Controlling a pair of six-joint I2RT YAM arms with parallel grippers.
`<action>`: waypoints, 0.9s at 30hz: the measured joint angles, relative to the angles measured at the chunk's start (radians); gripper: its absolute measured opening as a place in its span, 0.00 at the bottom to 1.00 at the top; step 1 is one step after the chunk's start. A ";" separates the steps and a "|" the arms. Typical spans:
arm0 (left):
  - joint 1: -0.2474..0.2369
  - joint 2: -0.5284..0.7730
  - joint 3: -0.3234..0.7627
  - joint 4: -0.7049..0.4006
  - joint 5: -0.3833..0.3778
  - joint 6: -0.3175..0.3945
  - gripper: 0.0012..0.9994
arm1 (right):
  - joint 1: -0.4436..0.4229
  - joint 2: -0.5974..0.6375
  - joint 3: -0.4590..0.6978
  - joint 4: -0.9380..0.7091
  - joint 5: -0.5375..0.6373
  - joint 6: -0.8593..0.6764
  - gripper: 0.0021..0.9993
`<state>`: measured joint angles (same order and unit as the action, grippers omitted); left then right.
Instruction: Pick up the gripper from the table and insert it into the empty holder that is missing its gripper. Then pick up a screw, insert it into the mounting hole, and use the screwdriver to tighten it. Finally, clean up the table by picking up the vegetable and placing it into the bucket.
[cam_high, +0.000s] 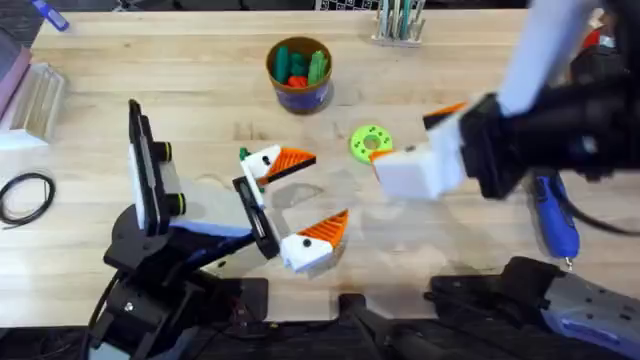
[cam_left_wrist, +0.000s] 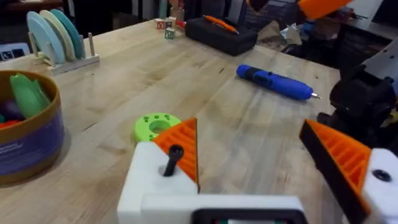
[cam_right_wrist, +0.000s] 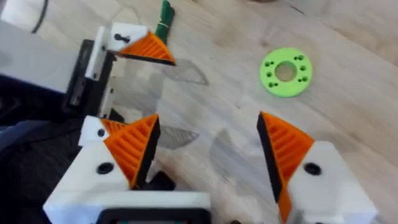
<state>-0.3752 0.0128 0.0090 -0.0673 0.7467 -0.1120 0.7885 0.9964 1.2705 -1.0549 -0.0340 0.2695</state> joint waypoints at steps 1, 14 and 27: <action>0.000 0.000 0.000 0.000 0.000 0.000 0.99 | -0.002 -0.032 -0.029 0.016 -0.014 0.001 0.94; 0.000 0.000 0.000 0.000 0.000 0.000 0.99 | -0.002 -0.126 -0.138 0.080 -0.077 -0.018 0.99; 0.000 0.000 0.000 0.000 0.000 0.000 0.98 | -0.004 -0.124 -0.139 0.064 -0.197 -0.093 0.99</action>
<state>-0.3752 0.0128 0.0090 -0.0673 0.7467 -0.1123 0.7849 0.8722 1.1320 -0.9905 -0.2315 0.1764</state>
